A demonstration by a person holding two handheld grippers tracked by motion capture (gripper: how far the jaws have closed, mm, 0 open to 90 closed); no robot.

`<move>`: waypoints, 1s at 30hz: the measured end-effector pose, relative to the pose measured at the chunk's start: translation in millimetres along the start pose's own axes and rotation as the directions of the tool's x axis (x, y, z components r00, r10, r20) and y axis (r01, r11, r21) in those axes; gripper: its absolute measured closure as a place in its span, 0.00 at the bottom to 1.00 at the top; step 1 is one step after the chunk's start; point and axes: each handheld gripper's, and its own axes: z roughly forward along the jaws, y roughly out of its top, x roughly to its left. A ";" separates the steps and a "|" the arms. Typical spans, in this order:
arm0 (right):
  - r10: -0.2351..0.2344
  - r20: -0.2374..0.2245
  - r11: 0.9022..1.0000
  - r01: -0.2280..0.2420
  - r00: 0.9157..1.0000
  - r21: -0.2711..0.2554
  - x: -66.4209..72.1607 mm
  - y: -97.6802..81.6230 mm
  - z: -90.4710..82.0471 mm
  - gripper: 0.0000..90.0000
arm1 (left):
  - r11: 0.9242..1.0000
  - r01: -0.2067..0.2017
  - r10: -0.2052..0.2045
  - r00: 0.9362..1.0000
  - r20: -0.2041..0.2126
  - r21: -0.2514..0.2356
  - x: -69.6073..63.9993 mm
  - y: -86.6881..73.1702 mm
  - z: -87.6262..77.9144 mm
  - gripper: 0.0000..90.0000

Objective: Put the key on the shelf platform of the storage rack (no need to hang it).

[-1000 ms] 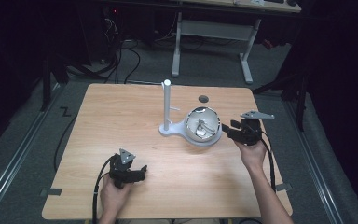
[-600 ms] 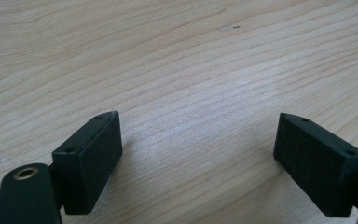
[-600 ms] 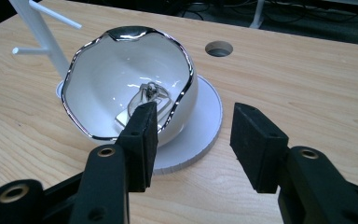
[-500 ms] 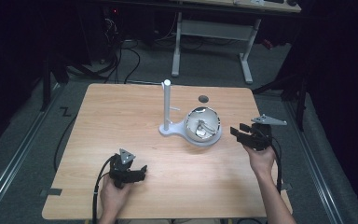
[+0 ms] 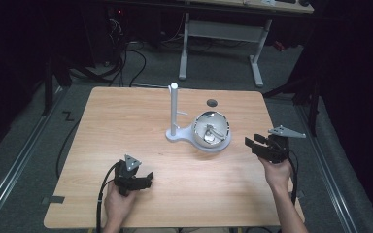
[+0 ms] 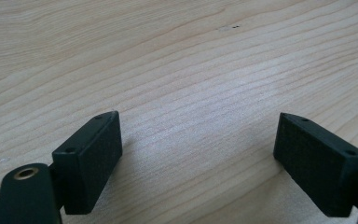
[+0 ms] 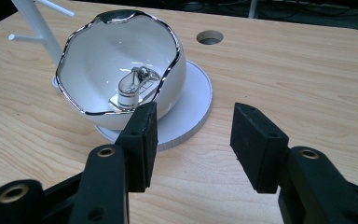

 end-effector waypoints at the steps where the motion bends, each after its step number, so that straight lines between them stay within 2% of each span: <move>1: 0.000 0.001 1.000 0.000 1.000 -0.003 -0.2 -1.0 -1.1 0.58 | 1.000 0.000 0.000 1.000 0.000 0.000 0.0 0.0 0.0 0.17; 20: 0.018 -0.015 0.999 -0.019 1.000 -0.032 2.4 -20.4 -19.7 0.58 | 1.000 -0.002 0.002 1.000 -0.001 0.000 0.0 0.0 -0.1 0.17; 30: 0.022 -0.027 0.999 -0.023 0.999 -0.040 5.5 -30.3 -23.6 0.58 | 1.000 -0.001 0.001 1.000 -0.001 0.000 -0.1 0.0 -0.1 0.17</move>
